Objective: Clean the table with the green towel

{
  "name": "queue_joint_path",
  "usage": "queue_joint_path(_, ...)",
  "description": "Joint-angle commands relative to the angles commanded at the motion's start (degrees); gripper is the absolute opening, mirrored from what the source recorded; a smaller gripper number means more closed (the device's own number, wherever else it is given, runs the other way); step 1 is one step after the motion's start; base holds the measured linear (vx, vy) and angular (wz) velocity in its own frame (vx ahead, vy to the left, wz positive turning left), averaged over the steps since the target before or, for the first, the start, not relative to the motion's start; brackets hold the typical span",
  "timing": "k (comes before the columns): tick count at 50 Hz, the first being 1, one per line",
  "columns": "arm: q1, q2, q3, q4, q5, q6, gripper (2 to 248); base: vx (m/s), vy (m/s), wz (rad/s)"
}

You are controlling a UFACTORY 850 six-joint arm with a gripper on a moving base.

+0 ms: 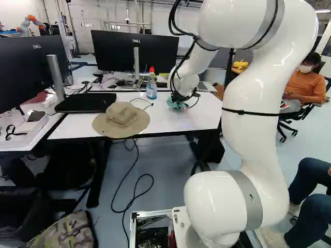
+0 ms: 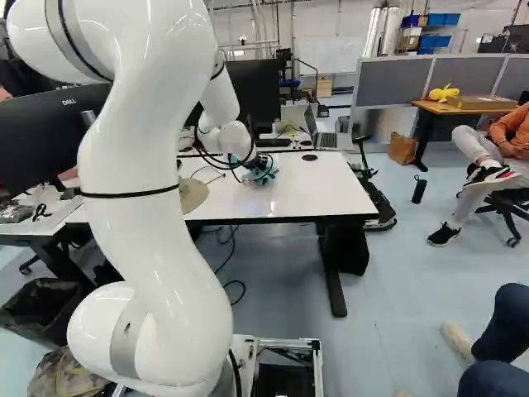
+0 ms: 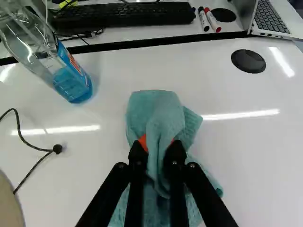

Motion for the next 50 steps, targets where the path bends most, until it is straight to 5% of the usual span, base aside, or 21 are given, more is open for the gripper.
queue_joint_path(50,0.0,-0.3,-0.1,0.0,-1.3,0.0,54,0.000,0.000,0.000)
